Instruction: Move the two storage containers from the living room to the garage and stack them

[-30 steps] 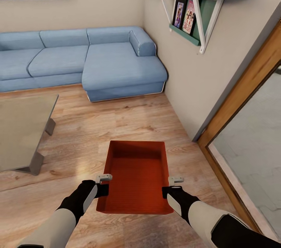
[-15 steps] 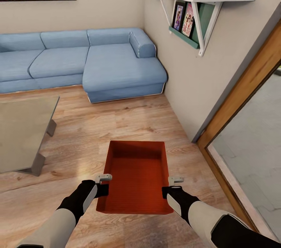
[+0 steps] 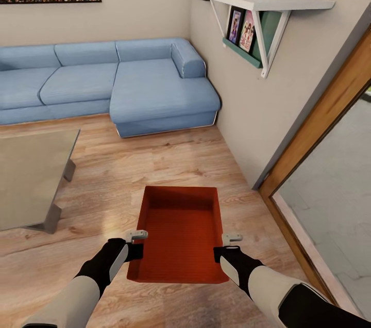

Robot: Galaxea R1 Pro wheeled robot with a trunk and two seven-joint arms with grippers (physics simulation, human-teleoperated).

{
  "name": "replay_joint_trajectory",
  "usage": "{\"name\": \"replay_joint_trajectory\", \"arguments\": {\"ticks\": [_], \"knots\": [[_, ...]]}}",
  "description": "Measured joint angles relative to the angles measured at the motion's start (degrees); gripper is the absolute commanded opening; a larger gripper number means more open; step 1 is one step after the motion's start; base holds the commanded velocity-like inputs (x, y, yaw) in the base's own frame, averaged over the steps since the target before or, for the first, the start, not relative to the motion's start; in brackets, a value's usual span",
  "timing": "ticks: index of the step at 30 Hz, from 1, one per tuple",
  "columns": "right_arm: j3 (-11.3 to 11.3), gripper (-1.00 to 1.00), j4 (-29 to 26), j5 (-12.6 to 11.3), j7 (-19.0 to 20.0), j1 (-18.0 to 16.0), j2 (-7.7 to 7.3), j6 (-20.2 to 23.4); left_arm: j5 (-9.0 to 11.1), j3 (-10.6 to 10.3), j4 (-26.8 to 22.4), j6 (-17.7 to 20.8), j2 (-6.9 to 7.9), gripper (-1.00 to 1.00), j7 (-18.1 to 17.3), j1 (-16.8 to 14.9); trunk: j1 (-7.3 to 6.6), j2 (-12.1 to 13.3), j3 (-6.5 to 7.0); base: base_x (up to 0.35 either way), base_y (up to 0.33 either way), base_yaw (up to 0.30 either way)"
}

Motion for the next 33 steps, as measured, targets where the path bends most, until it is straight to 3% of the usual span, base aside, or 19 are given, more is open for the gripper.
{"name": "replay_joint_trajectory", "arguments": {"ticks": [33], "knots": [[0.02,-1.0,0.02,-0.03,-0.01,0.02,0.02,0.0,0.19,-0.09,0.02,0.0,0.03,-1.0,0.06,0.02,-7.25,13.24,5.93,0.0,0.0,0.0]]}}
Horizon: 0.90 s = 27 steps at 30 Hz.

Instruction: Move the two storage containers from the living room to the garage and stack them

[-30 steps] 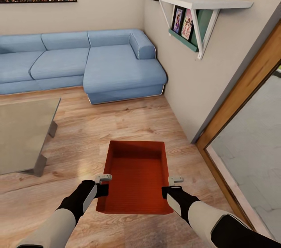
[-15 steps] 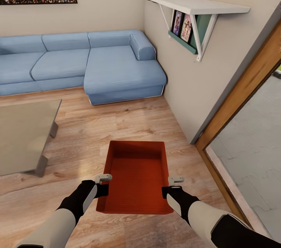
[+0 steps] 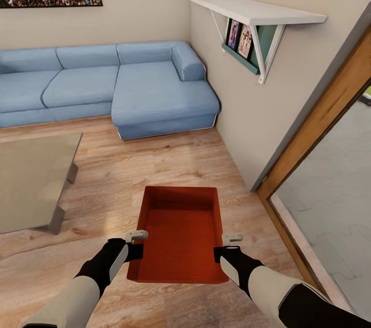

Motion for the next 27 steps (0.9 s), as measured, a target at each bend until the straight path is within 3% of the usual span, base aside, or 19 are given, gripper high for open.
{"name": "replay_joint_trajectory", "arguments": {"ticks": [27], "knots": [[-0.03,-1.0,-0.01,0.04,-0.05,-0.01,0.03,0.0,0.09,-0.05,0.0,-0.01,0.04,-1.0,0.0,-0.01,-5.93,10.84,4.85,0.0,0.0,0.0]]}}
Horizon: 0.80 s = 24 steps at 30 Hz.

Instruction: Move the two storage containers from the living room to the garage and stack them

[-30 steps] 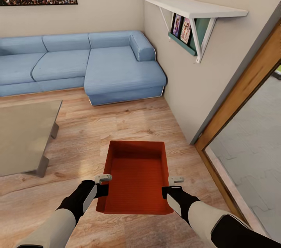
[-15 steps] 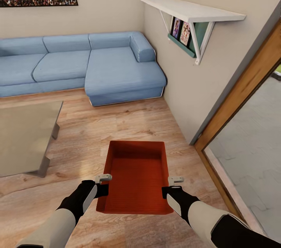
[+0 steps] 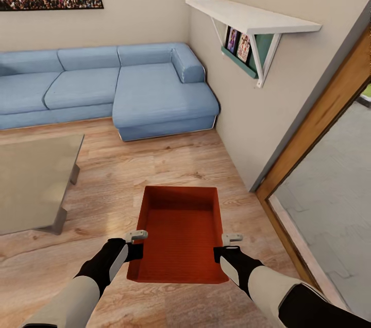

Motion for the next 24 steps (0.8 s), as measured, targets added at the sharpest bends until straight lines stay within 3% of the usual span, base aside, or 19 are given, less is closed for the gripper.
{"name": "replay_joint_trajectory", "arguments": {"ticks": [24], "knots": [[0.24,-1.0,0.01,-0.24,-0.01,0.02,-0.02,0.02,0.04,-0.01,0.05,-0.04,0.0,-1.0,-0.01,0.04,-5.28,9.64,4.32,0.0,0.0,0.0]]}}
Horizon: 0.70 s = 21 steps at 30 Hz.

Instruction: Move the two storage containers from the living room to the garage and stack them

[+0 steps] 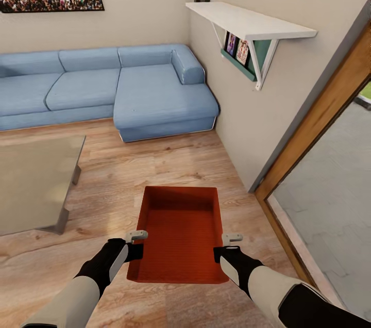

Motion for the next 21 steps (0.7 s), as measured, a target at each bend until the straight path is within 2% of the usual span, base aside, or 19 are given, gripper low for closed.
{"name": "replay_joint_trajectory", "arguments": {"ticks": [21], "knots": [[-0.08,-1.0,-0.01,0.1,0.03,-0.02,-0.02,0.0,-0.05,0.02,0.0,-0.02,-0.02,-1.0,0.0,-0.03,-4.62,8.44,3.78,0.0,0.0,0.0]]}}
